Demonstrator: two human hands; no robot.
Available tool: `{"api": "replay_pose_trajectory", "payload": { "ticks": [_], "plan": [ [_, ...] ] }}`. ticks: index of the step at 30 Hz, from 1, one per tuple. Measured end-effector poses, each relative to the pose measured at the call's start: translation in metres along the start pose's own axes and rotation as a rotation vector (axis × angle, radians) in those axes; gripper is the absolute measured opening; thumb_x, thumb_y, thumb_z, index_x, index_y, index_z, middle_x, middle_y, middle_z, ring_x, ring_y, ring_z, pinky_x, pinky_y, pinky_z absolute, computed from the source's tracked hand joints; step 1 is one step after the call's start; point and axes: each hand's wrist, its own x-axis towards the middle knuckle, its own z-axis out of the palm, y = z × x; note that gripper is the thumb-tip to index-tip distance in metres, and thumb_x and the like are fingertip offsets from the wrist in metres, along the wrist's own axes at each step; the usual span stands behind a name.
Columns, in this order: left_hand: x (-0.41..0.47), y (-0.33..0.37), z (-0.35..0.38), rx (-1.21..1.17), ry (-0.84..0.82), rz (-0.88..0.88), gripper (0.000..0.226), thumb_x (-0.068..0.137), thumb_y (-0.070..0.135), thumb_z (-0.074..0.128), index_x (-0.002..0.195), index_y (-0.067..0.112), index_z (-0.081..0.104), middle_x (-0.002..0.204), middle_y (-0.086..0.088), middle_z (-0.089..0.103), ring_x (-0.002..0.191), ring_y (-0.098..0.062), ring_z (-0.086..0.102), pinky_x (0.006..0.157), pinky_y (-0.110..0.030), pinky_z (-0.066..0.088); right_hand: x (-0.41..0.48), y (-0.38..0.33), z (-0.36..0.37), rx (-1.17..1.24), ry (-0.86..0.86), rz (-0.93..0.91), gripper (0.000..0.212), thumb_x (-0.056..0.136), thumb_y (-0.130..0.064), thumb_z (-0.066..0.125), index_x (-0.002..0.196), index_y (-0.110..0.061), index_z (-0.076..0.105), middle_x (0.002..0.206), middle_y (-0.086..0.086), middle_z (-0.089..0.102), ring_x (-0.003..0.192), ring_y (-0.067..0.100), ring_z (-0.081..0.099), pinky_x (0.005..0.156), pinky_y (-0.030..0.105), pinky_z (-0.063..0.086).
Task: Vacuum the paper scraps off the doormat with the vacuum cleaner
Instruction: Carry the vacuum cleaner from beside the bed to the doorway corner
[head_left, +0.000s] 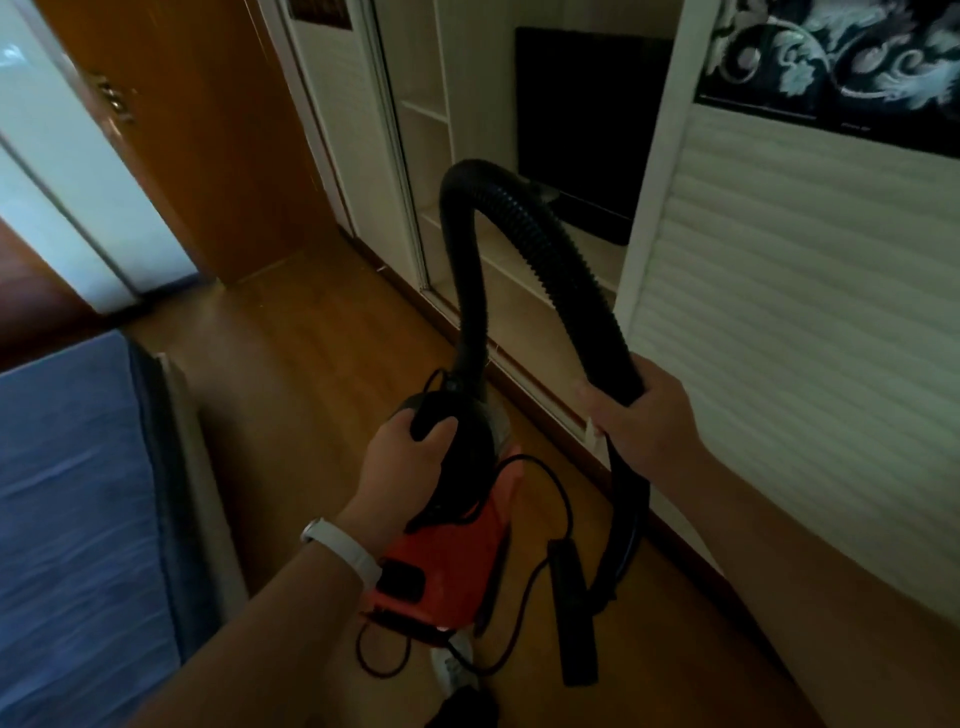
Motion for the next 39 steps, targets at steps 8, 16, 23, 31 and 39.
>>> {"api": "replay_pose_trajectory", "payload": {
  "ticks": [8, 16, 23, 31, 39],
  "plan": [
    [0.122, -0.028, -0.059, -0.060, 0.010, -0.031, 0.013, 0.097, 0.034, 0.058, 0.089, 0.025, 0.053, 0.099, -0.026, 0.069, 0.078, -0.042, 0.067, 0.066, -0.054, 0.056, 0.113, -0.019, 0.095, -0.040, -0.028, 0.049, 0.022, 0.084, -0.032, 0.074, 0.074, -0.019, 0.059, 0.064, 0.001, 0.062, 0.049, 0.005, 0.058, 0.047, 0.021, 0.048],
    [0.216, -0.042, -0.132, -0.075, 0.114, -0.050, 0.028, 0.096, 0.034, 0.059, 0.101, 0.007, 0.062, 0.092, -0.020, 0.068, 0.079, -0.039, 0.068, 0.063, -0.052, 0.056, 0.199, -0.046, 0.183, -0.047, -0.093, -0.019, 0.019, 0.083, -0.038, 0.071, 0.074, -0.025, 0.060, 0.061, 0.000, 0.064, 0.054, 0.015, 0.063, 0.057, 0.037, 0.057],
    [0.284, -0.069, -0.172, -0.081, 0.216, -0.132, 0.024, 0.096, 0.036, 0.059, 0.106, 0.014, 0.062, 0.085, -0.003, 0.067, 0.072, -0.019, 0.066, 0.048, -0.026, 0.048, 0.271, -0.056, 0.254, 0.002, -0.180, -0.066, 0.017, 0.085, -0.030, 0.071, 0.079, -0.018, 0.060, 0.063, 0.003, 0.062, 0.055, 0.012, 0.061, 0.059, 0.031, 0.056],
    [0.380, -0.097, -0.195, -0.126, 0.325, -0.215, 0.020, 0.095, 0.034, 0.060, 0.106, 0.019, 0.066, 0.086, -0.001, 0.072, 0.075, -0.016, 0.070, 0.065, -0.038, 0.059, 0.383, -0.039, 0.340, 0.040, -0.325, -0.041, 0.020, 0.088, -0.023, 0.071, 0.080, -0.007, 0.063, 0.064, 0.014, 0.062, 0.054, 0.014, 0.059, 0.054, 0.033, 0.051],
    [0.492, -0.082, -0.222, -0.068, 0.436, -0.274, 0.012, 0.096, 0.032, 0.060, 0.100, 0.020, 0.062, 0.083, 0.002, 0.068, 0.070, -0.011, 0.066, 0.052, -0.026, 0.053, 0.522, -0.040, 0.403, 0.137, -0.450, -0.042, 0.025, 0.090, -0.021, 0.070, 0.070, -0.011, 0.059, 0.060, 0.004, 0.061, 0.051, 0.010, 0.057, 0.049, 0.021, 0.048]
  ]
}}
